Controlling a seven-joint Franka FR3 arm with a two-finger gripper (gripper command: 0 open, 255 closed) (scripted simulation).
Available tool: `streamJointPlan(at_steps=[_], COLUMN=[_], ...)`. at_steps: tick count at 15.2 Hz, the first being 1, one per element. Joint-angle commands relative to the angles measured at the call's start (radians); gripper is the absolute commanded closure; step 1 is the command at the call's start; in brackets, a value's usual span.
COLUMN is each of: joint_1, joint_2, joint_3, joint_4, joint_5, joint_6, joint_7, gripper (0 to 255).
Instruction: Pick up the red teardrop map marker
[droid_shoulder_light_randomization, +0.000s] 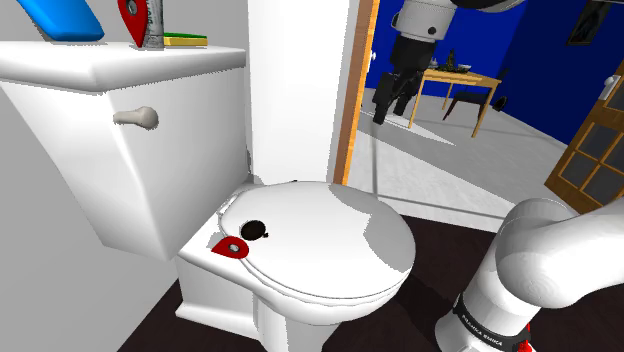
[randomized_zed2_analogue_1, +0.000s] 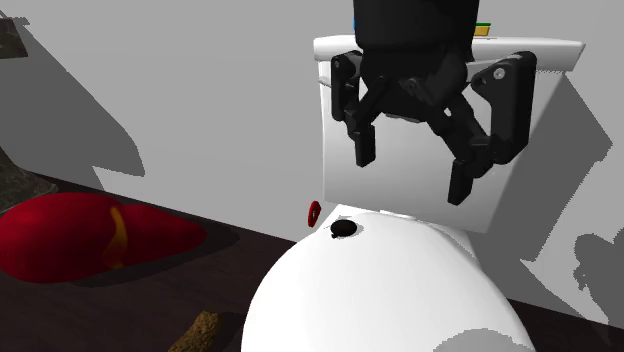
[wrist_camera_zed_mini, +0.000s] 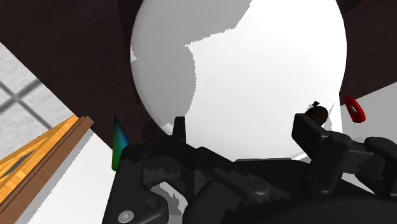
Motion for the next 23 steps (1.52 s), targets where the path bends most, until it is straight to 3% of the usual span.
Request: streamJointPlan(at_steps=[1,12,23], joint_1=[0.000,0.016,0.005], joint_2=[0.000,0.017,0.275], joint_3=[0.000,0.185,0.427], joint_4=[0.000,-0.242,-0.277], joint_5=[0.000,0.204,0.359], joint_6=[0.000,0.312,0.706], joint_7=[0.000,0.360,0.712], gripper=[0,0,0])
